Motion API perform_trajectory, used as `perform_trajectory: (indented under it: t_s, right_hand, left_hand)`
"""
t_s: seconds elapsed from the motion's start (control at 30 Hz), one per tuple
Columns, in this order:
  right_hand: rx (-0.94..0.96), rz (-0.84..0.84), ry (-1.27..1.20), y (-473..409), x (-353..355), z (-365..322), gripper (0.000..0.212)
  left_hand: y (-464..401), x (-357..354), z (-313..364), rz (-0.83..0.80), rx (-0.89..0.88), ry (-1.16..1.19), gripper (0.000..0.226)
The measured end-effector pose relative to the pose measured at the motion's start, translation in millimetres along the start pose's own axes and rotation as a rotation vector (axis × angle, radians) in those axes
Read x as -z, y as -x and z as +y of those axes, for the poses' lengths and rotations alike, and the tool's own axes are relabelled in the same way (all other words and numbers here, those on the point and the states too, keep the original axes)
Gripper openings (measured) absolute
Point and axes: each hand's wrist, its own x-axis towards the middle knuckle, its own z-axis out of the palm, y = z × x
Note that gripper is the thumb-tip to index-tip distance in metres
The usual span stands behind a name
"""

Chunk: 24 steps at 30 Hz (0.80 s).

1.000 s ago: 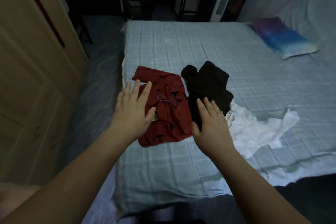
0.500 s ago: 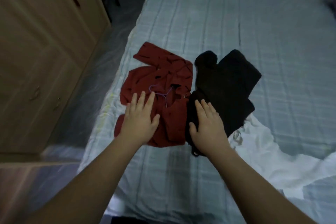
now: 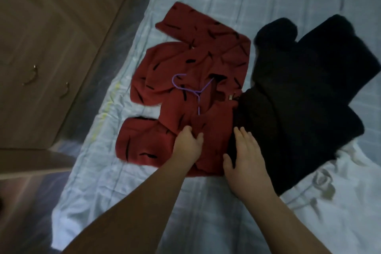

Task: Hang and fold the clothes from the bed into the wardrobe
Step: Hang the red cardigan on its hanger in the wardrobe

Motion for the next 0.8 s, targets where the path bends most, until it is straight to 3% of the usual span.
perform_trajectory:
  t_s: [0.17,0.3,0.47,0.67,0.8]
  right_hand:
    - [-0.016,-0.043,-0.048,6.4,-0.6,6.3,0.074]
    - [-0.015,-0.055,-0.060,5.5,11.9,1.5,0.074]
    - [0.001,0.011,-0.091,7.6,46.4,-22.3,0.071]
    - [0.104,0.100,-0.111,33.3,113.4,-88.2,0.074]
    - [0.185,0.188,-0.124,58.0,172.4,-142.5,0.074]
  left_hand:
    - [-8.4,-13.0,6.3,-0.026,0.079,0.217,0.066]
    - [5.0,0.2,24.4,0.123,-0.005,0.172,0.055]
    - [43.6,59.3,46.6,0.332,-0.231,0.214,0.022]
    - [110.7,176.1,92.6,0.320,-0.421,0.367,0.018]
    - [158.6,268.1,127.3,0.328,-0.556,0.278,0.010]
